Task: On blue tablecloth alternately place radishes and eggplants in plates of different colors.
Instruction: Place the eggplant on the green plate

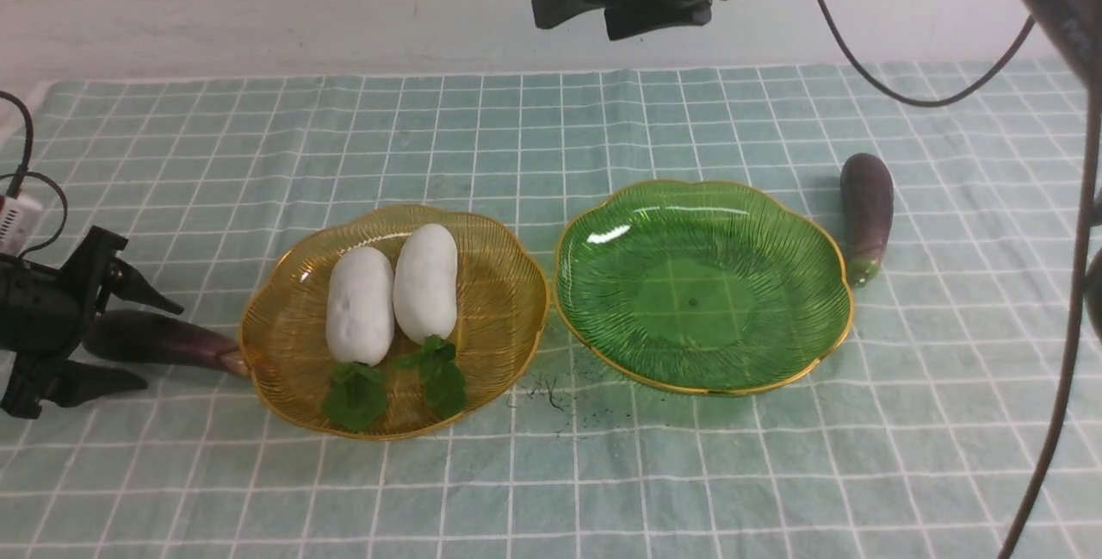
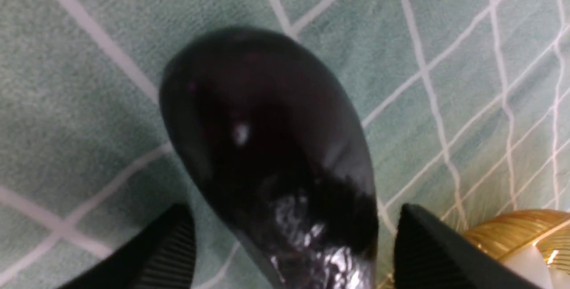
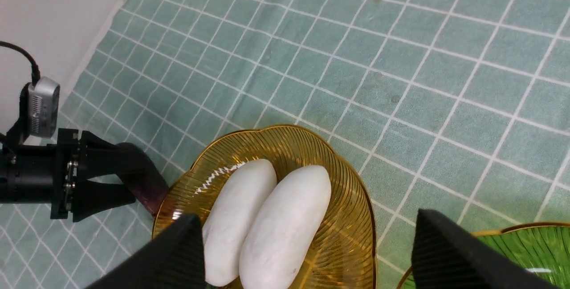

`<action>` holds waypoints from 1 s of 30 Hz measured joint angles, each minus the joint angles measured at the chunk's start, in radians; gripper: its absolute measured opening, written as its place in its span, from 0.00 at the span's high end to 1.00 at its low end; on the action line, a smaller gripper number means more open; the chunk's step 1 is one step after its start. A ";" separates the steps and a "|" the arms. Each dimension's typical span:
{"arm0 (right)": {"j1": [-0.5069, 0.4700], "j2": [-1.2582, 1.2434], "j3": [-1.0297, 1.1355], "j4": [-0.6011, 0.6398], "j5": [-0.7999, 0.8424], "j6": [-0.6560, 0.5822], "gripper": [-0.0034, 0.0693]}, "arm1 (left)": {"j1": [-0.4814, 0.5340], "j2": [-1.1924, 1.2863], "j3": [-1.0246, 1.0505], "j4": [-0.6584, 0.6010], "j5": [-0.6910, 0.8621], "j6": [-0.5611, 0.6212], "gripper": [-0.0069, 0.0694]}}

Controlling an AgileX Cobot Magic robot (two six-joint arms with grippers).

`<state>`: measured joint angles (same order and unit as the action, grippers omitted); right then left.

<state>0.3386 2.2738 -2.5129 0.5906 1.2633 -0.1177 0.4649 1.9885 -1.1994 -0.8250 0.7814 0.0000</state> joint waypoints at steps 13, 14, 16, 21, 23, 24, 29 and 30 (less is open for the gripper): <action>-0.011 -0.053 0.001 -0.187 0.008 0.057 0.17 | 0.004 -0.055 -0.146 0.063 0.112 0.123 0.44; -0.026 -0.087 0.001 -0.257 0.008 0.075 0.17 | 0.004 -0.087 -0.189 0.074 0.135 0.142 0.44; -0.060 -0.129 0.001 -0.351 0.009 0.088 0.18 | -0.007 -0.154 -0.263 0.086 0.165 0.192 0.44; -0.155 -0.186 -0.001 -0.445 0.009 0.127 0.23 | -0.118 -0.265 -0.412 0.094 0.191 0.277 0.44; -0.202 -0.189 0.002 -0.454 0.008 0.153 0.26 | -0.193 -0.286 -0.479 0.092 0.192 0.300 0.44; -0.239 -0.189 0.017 -0.455 0.008 0.177 0.28 | -0.280 -0.288 -0.525 0.090 0.192 0.323 0.44; -0.340 -0.189 0.164 -0.400 0.007 0.217 0.33 | -0.539 -0.240 -0.595 0.089 0.135 0.392 0.44; -0.353 -0.187 0.213 -0.389 0.007 0.217 0.33 | -0.610 -0.210 -0.598 0.095 0.101 0.415 0.44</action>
<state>-0.0144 2.0871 -2.3003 0.2012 1.2699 0.0997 -0.1449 1.7790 -1.7971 -0.7304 0.8823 0.4147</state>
